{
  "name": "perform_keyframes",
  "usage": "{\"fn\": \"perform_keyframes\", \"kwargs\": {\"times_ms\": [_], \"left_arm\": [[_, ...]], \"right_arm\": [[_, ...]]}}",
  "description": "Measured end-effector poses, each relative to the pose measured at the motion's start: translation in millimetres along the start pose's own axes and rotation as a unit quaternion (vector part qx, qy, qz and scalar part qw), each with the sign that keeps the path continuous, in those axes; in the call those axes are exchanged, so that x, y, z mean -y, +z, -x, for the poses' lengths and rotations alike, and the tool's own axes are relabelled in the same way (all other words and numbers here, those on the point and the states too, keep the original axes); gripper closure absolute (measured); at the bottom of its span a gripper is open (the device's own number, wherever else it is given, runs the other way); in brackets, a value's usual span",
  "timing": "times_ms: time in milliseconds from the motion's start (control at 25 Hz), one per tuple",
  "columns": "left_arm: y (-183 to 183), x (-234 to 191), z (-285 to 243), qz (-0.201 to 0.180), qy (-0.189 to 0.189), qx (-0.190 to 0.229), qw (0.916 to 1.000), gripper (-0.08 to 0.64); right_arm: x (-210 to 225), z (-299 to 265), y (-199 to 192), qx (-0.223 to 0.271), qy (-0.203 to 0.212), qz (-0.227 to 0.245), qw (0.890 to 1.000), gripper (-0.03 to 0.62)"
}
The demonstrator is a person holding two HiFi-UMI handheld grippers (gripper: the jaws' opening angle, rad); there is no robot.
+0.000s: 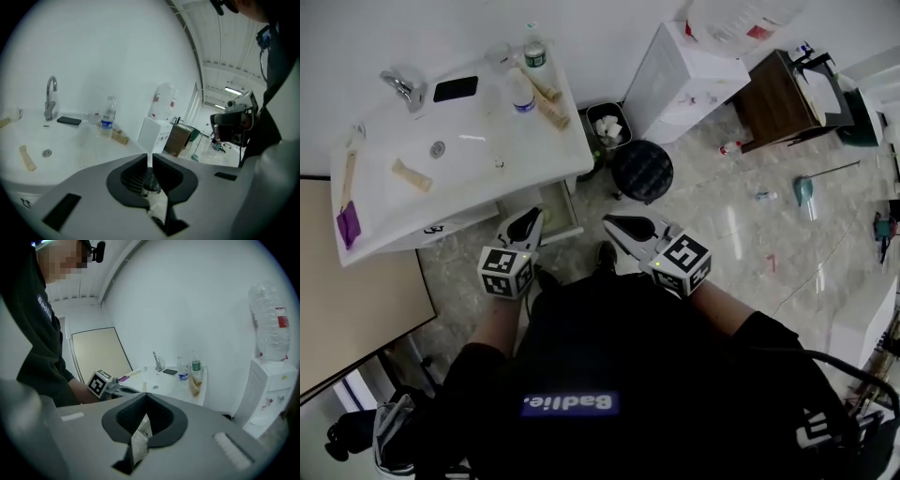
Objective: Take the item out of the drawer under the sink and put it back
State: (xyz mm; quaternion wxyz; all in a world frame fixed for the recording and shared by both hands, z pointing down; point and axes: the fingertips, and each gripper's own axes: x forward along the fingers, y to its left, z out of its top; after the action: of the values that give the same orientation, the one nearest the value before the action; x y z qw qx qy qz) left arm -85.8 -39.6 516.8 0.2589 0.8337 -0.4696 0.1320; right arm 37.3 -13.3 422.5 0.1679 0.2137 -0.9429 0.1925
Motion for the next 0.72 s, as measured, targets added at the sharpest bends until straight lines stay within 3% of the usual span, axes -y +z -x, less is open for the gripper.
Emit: {"fn": "perform_keyframes", "kwargs": {"times_ms": [160, 440, 640, 720], "left_arm": [[48, 30, 37, -0.017, -0.029, 0.056, 0.9979, 0.535], [100, 69, 81, -0.033, -0.067, 0.109, 0.9912, 0.535], [115, 92, 101, -0.065, -0.088, 0.134, 0.9849, 0.535], [112, 99, 106, -0.073, -0.092, 0.125, 0.9852, 0.535]], "right_arm": [[-16, -5, 16, 0.017, 0.012, 0.001, 1.000, 0.591], [-46, -20, 53, 0.055, 0.045, 0.016, 0.997, 0.591], [-58, -29, 59, 0.062, 0.062, 0.019, 0.996, 0.591], [-63, -30, 60, 0.067, 0.068, 0.025, 0.995, 0.591]]}}
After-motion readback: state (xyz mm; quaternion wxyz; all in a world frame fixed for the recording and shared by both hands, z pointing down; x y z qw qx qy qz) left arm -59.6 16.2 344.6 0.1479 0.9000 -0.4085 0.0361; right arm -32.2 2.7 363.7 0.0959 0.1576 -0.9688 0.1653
